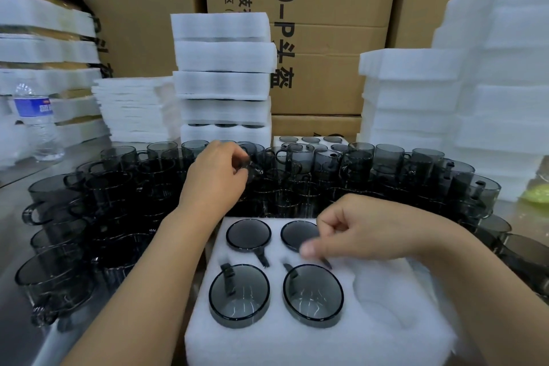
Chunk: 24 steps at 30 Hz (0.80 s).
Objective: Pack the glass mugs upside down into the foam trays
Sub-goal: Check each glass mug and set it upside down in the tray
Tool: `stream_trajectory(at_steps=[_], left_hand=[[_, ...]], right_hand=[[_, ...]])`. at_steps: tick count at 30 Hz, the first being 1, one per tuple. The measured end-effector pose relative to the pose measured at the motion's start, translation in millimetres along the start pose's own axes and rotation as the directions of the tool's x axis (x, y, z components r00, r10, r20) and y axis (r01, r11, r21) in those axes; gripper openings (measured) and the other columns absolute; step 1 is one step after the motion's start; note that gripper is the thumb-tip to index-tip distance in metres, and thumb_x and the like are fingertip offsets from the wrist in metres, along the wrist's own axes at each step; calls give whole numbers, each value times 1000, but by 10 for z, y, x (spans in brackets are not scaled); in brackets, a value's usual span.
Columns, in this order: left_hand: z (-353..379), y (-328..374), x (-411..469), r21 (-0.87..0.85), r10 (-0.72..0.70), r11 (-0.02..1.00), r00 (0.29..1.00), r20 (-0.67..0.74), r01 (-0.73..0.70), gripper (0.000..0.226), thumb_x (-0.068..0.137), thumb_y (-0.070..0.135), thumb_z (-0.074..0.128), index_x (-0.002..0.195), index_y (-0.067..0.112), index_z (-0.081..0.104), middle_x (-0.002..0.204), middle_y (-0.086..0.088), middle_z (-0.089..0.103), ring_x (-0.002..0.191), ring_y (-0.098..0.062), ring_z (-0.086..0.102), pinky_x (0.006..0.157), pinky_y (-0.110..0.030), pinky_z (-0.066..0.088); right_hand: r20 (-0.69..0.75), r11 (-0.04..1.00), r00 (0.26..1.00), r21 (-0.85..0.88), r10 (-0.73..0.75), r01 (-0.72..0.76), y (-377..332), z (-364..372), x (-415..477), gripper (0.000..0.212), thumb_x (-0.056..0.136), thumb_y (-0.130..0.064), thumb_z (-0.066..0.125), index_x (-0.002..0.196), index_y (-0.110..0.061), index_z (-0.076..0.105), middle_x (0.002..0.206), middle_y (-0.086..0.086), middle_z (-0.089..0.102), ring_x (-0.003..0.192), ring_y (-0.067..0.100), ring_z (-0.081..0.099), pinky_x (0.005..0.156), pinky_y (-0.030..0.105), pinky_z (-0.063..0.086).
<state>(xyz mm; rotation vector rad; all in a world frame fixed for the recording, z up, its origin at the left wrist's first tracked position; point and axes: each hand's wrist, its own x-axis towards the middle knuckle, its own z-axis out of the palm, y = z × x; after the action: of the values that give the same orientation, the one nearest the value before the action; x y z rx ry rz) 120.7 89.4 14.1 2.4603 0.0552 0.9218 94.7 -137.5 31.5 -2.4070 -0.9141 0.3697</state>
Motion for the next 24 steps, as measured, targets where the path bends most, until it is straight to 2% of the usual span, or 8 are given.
stream_trajectory(at_steps=[4,9,11,13,15,18,21,24], left_hand=[[-113,147,-72,-180,173,968,984,-33,-176,25,82,10,70,83,31,56,84,16,50,77,0,54,68,-2,36],[-106,218,-206,-175,384,912,923,42,-371,16,83,8,71,93,18,65,89,13,54,83,-7,54,77,-8,39],[-75,228,-239,-132,442,893,894,75,-430,14,83,9,71,95,16,67,90,14,54,85,-5,48,78,-8,36],[-54,252,-280,-99,490,871,866,97,-482,14,83,10,71,95,18,69,91,15,54,86,-2,42,78,-14,37],[-47,277,-319,-36,555,831,825,108,-555,16,81,10,73,94,19,70,91,12,59,85,-3,39,72,-22,39],[-68,295,-335,52,649,752,751,123,-658,19,74,8,78,89,18,72,88,6,65,82,-8,40,65,-20,35],[-77,295,-325,85,710,691,696,105,-718,20,70,4,81,84,15,72,85,2,67,80,-14,44,62,-26,42],[-68,294,-324,103,742,657,665,82,-747,19,69,3,81,82,13,72,89,0,68,82,-19,48,62,-35,50]], right_hand=[[-342,954,939,289,25,80,23,-22,59,56,80,-66,50,49,-21,38,42,-6,29,39,15,26,44,20,27],[-644,847,737,494,205,196,116,-67,163,40,90,-46,54,61,-19,50,53,-6,49,42,12,48,40,21,36],[-640,859,727,493,248,141,163,-34,211,29,89,-41,57,77,-14,58,72,-8,61,54,8,59,45,21,44],[-614,877,750,471,245,99,182,10,242,8,87,-29,60,93,-24,60,89,-11,63,70,6,64,55,23,51],[-587,888,787,444,190,117,178,56,246,34,84,-13,57,107,-38,55,99,-10,61,85,6,63,63,21,51],[-552,948,833,249,-30,199,157,102,231,76,79,4,52,130,-50,34,137,-15,40,120,-6,42,75,8,45],[-497,966,849,69,-182,248,128,131,218,89,77,6,52,142,-47,22,150,-28,18,135,-13,20,103,10,27],[-489,965,842,2,-227,261,125,145,218,86,77,3,55,145,-41,24,141,-31,28,126,-24,21,95,-5,18]])
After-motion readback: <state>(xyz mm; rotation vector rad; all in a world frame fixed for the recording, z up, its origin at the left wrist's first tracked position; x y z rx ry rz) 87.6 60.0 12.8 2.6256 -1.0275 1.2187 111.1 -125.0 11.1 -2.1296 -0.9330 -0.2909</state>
